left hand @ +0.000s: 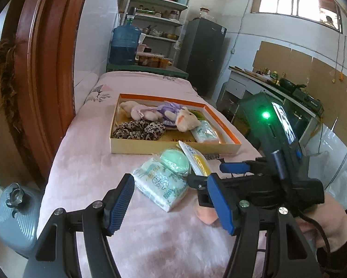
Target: Organize soft objects
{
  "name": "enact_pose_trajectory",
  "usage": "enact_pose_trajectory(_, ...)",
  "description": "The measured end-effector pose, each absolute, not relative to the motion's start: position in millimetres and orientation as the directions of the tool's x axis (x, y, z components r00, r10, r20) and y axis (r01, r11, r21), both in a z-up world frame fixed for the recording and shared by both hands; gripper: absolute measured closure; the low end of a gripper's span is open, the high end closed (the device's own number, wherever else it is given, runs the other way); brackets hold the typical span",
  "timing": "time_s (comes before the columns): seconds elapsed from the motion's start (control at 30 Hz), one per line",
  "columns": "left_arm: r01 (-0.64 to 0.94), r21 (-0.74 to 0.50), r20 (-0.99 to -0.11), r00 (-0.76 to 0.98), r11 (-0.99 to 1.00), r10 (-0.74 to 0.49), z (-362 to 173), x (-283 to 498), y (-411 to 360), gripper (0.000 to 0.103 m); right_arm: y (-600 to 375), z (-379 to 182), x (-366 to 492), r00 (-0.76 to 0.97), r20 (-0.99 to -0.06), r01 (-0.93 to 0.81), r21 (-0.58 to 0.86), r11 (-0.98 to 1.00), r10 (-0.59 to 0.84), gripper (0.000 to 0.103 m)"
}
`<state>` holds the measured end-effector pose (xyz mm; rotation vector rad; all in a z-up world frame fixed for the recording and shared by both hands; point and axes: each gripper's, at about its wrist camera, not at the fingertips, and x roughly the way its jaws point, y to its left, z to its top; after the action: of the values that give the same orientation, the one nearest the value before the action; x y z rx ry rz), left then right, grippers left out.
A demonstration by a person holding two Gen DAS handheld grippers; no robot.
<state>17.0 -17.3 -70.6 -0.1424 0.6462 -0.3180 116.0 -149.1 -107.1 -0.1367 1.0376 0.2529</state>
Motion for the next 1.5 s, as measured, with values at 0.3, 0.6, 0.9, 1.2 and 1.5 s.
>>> enact_pose_trajectory(0.3, 0.28, -0.264, -0.594, 0.707, 0.923, -0.384, -82, 16, -27, 0.038, -181, -106, 119, 0.467, -0.846, -0.237, 0.16, 0.958, 0.257, 0.061)
enact_pose_trajectory(0.6, 0.377, -0.255, -0.651, 0.614, 0.89, -0.447, -102, 29, -70, 0.038, -216, -94, 109, 0.498, -0.817, -0.176, 0.231, 0.957, 0.289, 0.064)
enact_pose_trajectory(0.9, 0.359, -0.317, -0.724, 0.507, 0.878, -0.468, -127, 59, -83, 0.056, -231, -95, 102, 0.507, -0.807, -0.149, 0.263, 0.953, 0.302, 0.064)
enact_pose_trajectory(1.2, 0.334, -0.385, -0.711, 0.488, 0.861, -0.507, -130, 59, -67, 0.06, -231, -93, 101, 0.512, -0.801, -0.146, 0.276, 0.95, 0.311, 0.064)
enact_pose_trajectory(1.5, 0.323, -0.401, -0.648, 0.562, 0.857, -0.515, -90, 63, -49, 0.06, -230, -78, 100, 0.543, -0.779, -0.157, 0.271, 0.95, 0.312, 0.064)
